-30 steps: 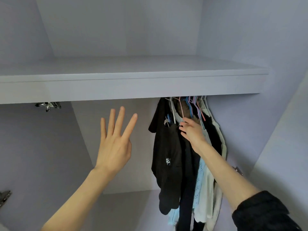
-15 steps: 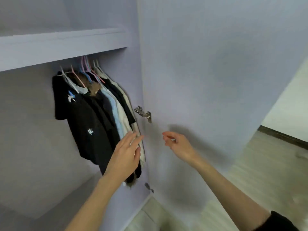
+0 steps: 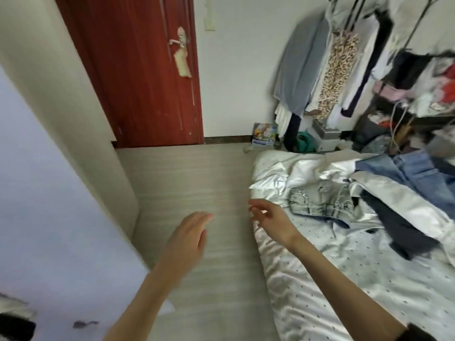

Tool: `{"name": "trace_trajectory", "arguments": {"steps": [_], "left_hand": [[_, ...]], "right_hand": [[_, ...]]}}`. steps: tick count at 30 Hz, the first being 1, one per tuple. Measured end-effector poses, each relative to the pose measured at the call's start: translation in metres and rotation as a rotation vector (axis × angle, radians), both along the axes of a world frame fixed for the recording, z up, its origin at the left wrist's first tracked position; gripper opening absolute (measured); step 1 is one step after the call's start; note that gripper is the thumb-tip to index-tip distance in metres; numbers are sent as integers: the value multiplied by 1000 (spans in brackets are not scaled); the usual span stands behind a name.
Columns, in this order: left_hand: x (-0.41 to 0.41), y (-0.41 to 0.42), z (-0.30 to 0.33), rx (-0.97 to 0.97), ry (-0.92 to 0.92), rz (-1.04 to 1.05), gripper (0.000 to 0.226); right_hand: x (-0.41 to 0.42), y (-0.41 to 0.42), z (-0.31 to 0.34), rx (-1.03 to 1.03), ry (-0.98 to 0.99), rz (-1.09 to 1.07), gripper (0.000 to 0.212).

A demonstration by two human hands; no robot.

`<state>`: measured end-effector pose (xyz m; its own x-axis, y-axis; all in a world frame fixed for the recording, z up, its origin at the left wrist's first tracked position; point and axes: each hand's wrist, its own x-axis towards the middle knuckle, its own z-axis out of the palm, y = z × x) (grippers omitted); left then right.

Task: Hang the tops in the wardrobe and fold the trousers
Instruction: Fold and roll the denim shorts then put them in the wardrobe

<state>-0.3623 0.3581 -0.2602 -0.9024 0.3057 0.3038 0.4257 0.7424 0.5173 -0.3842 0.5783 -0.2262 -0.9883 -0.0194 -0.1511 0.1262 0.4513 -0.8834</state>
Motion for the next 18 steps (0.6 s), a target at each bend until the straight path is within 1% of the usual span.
{"name": "trace_trajectory", "arguments": {"steps": [5, 8, 13, 18], "left_hand": [[-46, 135, -9, -17, -19, -197, 39], [-61, 197, -16, -28, -16, -304, 35], [-96, 272, -43, -83, -131, -442, 38], [-145, 323, -106, -253, -269, -551, 42]], "right_hand": [[4, 132, -13, 63, -54, -198, 29], [13, 191, -19, 89, -92, -326, 29], [11, 265, -44, 119, -175, -464, 29], [-25, 309, -98, 138, -289, -524, 33]]}}
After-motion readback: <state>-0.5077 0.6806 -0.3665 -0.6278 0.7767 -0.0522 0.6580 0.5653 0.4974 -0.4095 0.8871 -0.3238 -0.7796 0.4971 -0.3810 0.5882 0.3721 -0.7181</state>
